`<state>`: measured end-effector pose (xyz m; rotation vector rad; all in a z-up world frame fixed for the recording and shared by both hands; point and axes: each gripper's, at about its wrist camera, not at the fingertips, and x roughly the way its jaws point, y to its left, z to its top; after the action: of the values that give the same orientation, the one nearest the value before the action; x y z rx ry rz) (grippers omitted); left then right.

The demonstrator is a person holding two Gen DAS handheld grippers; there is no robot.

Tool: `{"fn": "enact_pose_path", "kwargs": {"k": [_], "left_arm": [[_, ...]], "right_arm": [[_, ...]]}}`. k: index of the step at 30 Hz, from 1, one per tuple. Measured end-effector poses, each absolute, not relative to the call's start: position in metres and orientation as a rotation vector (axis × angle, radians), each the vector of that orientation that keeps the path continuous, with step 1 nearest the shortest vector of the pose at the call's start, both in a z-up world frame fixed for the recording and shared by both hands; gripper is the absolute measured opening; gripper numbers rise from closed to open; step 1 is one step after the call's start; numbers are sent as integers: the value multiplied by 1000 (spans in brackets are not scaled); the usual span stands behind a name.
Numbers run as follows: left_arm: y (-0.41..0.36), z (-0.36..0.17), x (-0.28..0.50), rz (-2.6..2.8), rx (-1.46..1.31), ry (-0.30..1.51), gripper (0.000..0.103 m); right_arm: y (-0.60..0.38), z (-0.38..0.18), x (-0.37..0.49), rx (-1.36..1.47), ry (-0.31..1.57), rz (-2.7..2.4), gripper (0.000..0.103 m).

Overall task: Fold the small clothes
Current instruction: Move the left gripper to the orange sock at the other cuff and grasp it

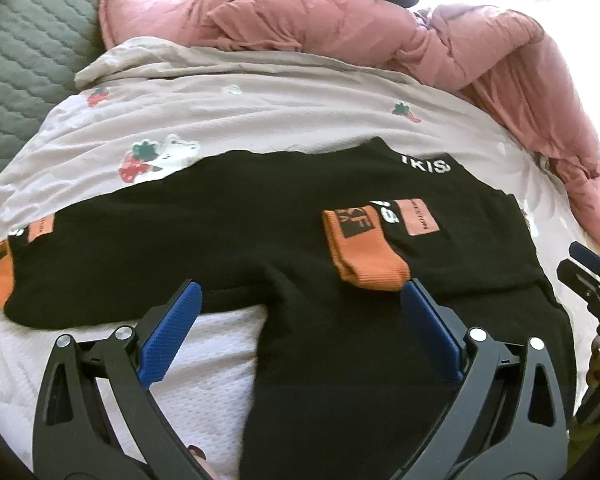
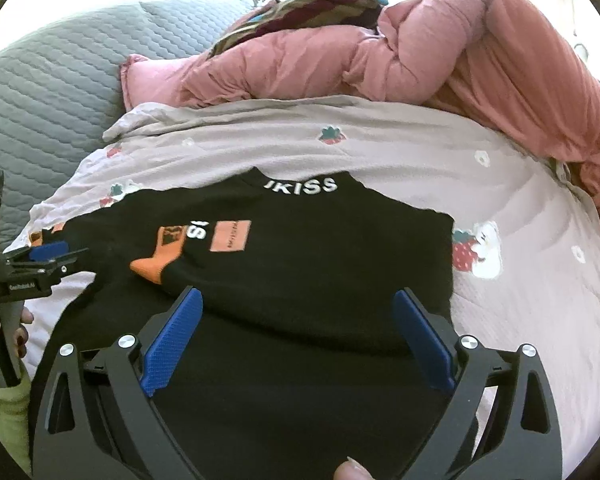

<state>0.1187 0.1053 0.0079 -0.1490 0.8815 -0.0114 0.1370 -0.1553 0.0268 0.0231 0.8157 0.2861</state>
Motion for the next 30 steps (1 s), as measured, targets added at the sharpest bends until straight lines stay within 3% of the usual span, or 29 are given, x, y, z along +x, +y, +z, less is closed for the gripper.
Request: {"fn": "enact_pose_path", "kwargs": {"k": [30], "left_arm": [[185,15,106,235,-263,808,93]], "right_arm": [[-39,43,150,-70,769,476,96]]}}
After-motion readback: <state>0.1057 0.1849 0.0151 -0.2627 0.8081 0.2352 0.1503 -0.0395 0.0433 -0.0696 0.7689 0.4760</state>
